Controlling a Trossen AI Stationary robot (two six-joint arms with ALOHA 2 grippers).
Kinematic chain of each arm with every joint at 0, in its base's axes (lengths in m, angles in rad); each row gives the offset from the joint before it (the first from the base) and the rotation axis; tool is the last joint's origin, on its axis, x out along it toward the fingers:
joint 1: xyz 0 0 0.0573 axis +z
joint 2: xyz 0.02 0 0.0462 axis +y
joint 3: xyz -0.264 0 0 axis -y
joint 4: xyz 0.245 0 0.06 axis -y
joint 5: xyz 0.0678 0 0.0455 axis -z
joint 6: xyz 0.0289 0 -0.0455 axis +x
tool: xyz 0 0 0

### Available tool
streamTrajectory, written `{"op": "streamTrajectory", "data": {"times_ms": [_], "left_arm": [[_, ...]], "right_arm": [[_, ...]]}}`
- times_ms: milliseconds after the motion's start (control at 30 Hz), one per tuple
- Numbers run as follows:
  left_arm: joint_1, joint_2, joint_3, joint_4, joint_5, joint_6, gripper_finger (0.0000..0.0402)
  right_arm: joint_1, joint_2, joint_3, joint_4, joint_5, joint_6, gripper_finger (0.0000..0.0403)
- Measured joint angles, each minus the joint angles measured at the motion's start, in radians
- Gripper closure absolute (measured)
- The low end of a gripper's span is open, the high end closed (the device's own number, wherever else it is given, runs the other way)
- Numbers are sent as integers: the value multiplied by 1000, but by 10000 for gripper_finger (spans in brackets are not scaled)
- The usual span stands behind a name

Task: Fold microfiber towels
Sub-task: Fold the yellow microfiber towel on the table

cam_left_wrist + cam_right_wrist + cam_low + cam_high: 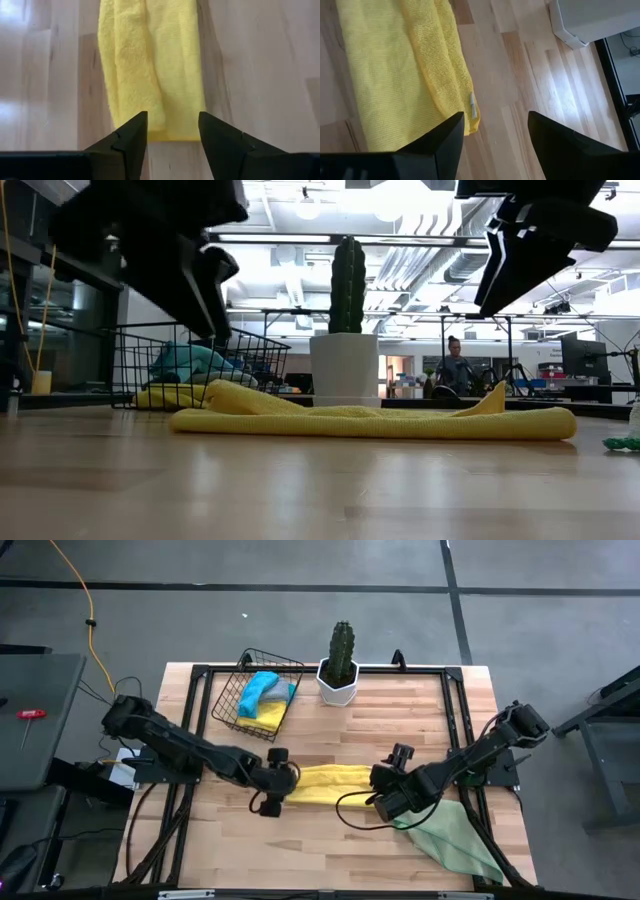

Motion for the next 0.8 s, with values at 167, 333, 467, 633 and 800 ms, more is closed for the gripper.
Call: {"op": "streamTrajectory", "data": {"times_ms": [167,333,467,633,800], "left_arm": [[-71,85,-1,-2,-146,-21,302],[-112,146,1,-5,-186,-107,389],[-113,187,0,-5,-186,-134,398],[-73,221,0,-8,-194,-133,401],[-23,224,-1,39,-217,-56,401]], "right_arm": [[7,0,0,-3,22,4,192],[6,0,0,0,27,15,192],[6,0,0,3,29,18,192],[6,0,0,16,30,24,192],[6,0,0,19,38,24,192]]}}
